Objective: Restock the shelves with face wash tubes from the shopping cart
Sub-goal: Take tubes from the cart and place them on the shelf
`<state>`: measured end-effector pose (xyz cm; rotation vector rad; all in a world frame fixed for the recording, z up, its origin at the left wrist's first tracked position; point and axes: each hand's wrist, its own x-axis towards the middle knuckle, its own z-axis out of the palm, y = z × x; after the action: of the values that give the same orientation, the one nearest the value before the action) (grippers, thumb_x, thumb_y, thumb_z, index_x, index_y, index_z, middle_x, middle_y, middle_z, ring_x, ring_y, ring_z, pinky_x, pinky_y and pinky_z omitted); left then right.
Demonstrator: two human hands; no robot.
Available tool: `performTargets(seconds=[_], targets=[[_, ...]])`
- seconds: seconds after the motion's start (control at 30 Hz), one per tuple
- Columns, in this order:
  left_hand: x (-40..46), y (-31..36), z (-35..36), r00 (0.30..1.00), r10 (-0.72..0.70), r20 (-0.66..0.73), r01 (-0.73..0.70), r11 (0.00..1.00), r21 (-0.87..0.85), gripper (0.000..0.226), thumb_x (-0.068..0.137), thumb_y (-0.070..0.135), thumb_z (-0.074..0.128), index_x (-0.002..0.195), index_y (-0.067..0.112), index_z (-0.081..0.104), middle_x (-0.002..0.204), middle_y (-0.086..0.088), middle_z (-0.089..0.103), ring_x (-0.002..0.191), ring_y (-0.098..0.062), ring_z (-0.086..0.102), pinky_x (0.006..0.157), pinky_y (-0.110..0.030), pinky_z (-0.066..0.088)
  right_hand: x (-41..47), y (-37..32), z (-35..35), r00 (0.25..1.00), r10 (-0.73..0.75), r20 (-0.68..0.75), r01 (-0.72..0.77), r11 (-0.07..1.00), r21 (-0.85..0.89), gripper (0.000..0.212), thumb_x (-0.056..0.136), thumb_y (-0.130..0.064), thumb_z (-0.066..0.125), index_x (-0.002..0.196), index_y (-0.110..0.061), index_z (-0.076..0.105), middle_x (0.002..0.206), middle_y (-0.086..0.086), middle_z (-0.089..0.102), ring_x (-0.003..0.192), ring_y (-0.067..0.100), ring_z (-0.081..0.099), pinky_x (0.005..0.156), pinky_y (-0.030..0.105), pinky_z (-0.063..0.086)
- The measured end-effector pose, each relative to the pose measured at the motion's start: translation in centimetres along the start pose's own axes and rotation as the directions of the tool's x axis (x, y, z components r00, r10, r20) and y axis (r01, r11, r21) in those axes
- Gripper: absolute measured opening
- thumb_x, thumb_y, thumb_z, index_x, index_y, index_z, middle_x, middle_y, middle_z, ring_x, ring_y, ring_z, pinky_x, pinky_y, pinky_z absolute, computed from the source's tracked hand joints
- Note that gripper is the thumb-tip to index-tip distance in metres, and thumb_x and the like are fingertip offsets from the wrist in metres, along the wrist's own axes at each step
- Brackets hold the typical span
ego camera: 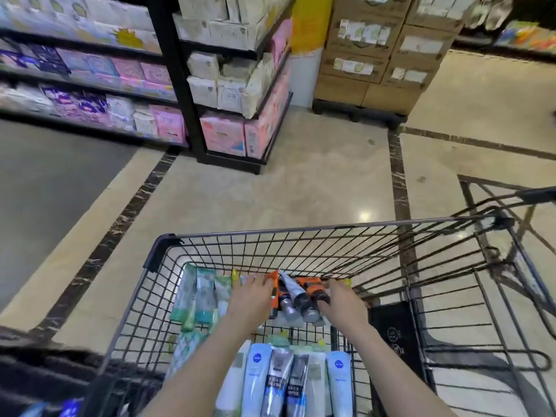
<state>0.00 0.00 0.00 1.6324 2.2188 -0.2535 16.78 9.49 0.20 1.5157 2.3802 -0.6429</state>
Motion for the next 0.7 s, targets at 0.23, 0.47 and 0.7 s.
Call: performTargets(seconds=[0.23, 0.47, 0.7], targets=[[6.0, 3.0, 3.7, 0.992, -0.057, 0.113, 0.070, 0.991, -0.114, 0.037, 0.095, 0.020, 0.040, 0.131, 0.013, 0.039, 0.132, -0.008, 0.046, 0.120, -0.027, 0.046, 0.093, -0.039, 0.039, 5.2, 3.0, 3.2, 0.990, 0.126, 0.066, -0.133, 0.984, 0.116, 0.039, 0.093, -0.029, 0.049, 0.128, -0.014, 0.043, 0.124, 0.010, 0.051, 0.112, 0.027, 0.053, 0.083, 0.032, 0.046], [10.3, 5.5, 9.5, 0.926, -0.299, 0.232, 0.378, 0.759, -0.530, 0.038, 0.094, 0.033, 0.045, 0.122, 0.007, 0.048, 0.118, -0.012, 0.056, 0.107, -0.028, 0.057, 0.080, -0.035, 0.046, 9.3, 4.0, 7.8, 0.952, 0.243, 0.184, -0.287, 0.919, 0.271, 0.041, 0.095, -0.031, 0.047, 0.128, -0.008, 0.045, 0.122, 0.016, 0.057, 0.110, 0.030, 0.057, 0.083, 0.033, 0.046], [12.6, 6.3, 12.5, 0.827, -0.407, 0.389, 0.555, 0.479, -0.680, 0.050, 0.088, 0.043, 0.055, 0.121, 0.006, 0.045, 0.107, -0.015, 0.064, 0.100, -0.032, 0.060, 0.081, -0.035, 0.050, 10.8, 3.7, 9.8, 0.935, 0.284, 0.211, -0.330, 0.916, 0.230, 0.048, 0.093, -0.036, 0.050, 0.131, -0.008, 0.040, 0.127, 0.014, 0.045, 0.111, 0.032, 0.054, 0.087, 0.033, 0.044]])
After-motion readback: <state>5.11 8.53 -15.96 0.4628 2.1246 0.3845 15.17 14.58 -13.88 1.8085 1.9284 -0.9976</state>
